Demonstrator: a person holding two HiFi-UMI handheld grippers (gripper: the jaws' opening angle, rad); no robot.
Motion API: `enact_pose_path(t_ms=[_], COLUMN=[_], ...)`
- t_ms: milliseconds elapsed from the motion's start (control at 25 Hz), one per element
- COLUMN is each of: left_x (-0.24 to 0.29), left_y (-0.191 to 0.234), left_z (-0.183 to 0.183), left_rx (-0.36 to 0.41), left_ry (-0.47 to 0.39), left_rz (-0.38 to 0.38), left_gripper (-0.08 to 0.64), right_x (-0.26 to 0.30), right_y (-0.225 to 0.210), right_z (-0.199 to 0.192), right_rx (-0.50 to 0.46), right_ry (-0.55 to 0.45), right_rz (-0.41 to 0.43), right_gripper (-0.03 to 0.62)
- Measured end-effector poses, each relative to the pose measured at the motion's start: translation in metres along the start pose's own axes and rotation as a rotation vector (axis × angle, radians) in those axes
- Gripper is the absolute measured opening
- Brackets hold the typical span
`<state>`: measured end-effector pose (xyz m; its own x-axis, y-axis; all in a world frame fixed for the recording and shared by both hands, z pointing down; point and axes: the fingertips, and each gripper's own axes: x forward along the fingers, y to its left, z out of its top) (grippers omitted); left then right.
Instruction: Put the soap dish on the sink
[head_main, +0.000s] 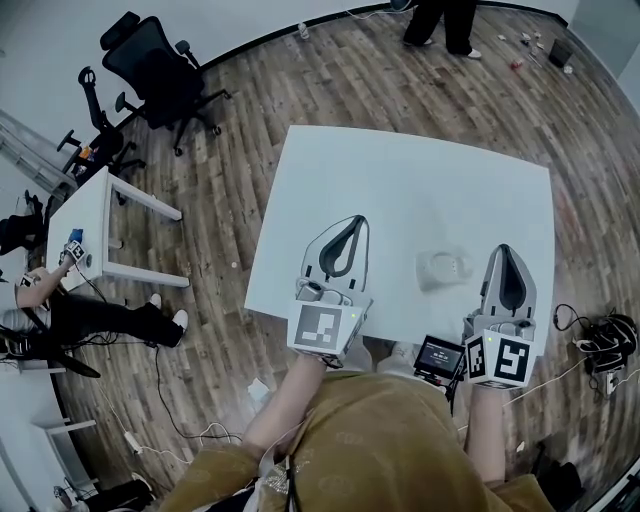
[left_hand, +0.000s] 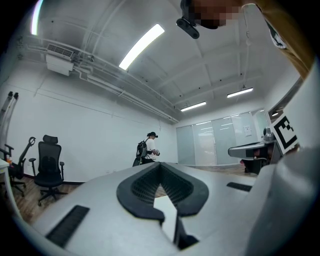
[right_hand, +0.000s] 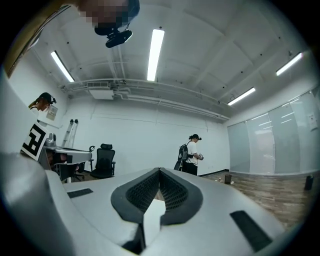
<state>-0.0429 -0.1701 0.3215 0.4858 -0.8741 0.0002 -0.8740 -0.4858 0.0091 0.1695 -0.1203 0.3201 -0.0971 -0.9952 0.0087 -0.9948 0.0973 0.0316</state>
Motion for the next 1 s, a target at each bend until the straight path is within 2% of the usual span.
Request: enact_pose_path(t_ms=[320, 1000], left_x=[-0.002, -0.002], left_y=[-0.002, 0.0], left_z=[0.001, 0.005], left_rx=[0.007, 0.02], left_ry=[0.0, -0.008], left_rz=[0.004, 0.007], left_gripper=[0.008, 0.008], right_x=[-0.002, -0.001], right_y=[-0.004, -0.008], right_z=[-0.007, -0.01], right_rx=[-0.013, -0.002], right_ry=[0.04, 0.054], right_rz=[-0.021, -0.034], right_gripper=[0.009, 0.009])
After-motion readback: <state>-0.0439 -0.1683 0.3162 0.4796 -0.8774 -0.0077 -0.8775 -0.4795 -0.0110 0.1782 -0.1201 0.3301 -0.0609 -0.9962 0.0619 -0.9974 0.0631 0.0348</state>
